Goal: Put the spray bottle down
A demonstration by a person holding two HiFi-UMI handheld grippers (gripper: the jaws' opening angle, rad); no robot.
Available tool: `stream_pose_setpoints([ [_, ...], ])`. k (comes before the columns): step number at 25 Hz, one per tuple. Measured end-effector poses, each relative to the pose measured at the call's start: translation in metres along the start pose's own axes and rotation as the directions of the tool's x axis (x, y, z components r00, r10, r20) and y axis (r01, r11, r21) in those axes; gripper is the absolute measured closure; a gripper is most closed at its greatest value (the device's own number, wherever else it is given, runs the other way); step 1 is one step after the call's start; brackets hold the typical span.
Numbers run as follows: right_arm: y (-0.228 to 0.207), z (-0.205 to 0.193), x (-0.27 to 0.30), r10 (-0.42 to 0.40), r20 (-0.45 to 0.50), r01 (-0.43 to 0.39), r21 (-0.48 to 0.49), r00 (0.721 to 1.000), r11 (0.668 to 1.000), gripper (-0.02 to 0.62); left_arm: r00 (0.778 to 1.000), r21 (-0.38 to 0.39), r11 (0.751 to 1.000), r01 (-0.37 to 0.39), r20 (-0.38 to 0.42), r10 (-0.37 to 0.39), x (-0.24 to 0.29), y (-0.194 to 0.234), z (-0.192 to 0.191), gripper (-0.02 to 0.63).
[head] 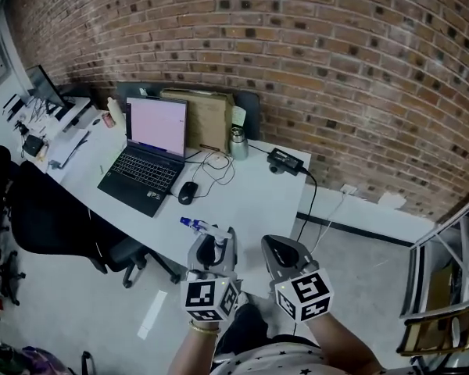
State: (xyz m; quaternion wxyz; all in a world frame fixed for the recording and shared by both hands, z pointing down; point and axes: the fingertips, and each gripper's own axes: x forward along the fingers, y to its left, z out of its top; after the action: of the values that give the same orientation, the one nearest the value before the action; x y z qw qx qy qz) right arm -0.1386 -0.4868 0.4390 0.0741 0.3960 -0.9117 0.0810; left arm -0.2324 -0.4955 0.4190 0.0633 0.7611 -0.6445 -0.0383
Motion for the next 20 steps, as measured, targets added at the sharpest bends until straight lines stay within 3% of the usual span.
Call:
stream_pose_setpoints([
  [14, -0.018, -0.003, 0.041, -0.001, -0.009, 0.001, 0.060, 1.000, 0.998, 0.597, 1.000, 0.045, 0.999, 0.002, -0.023, -0.001, 0.043, 0.014, 0.001, 0.468],
  [20, -0.018, -0.008, 0.035, -0.002, -0.009, 0.003, 0.068, 1.000, 0.998, 0.597, 0.998, 0.055, 0.998, -0.011, -0.068, 0.014, 0.042, 0.013, -0.007, 0.396],
])
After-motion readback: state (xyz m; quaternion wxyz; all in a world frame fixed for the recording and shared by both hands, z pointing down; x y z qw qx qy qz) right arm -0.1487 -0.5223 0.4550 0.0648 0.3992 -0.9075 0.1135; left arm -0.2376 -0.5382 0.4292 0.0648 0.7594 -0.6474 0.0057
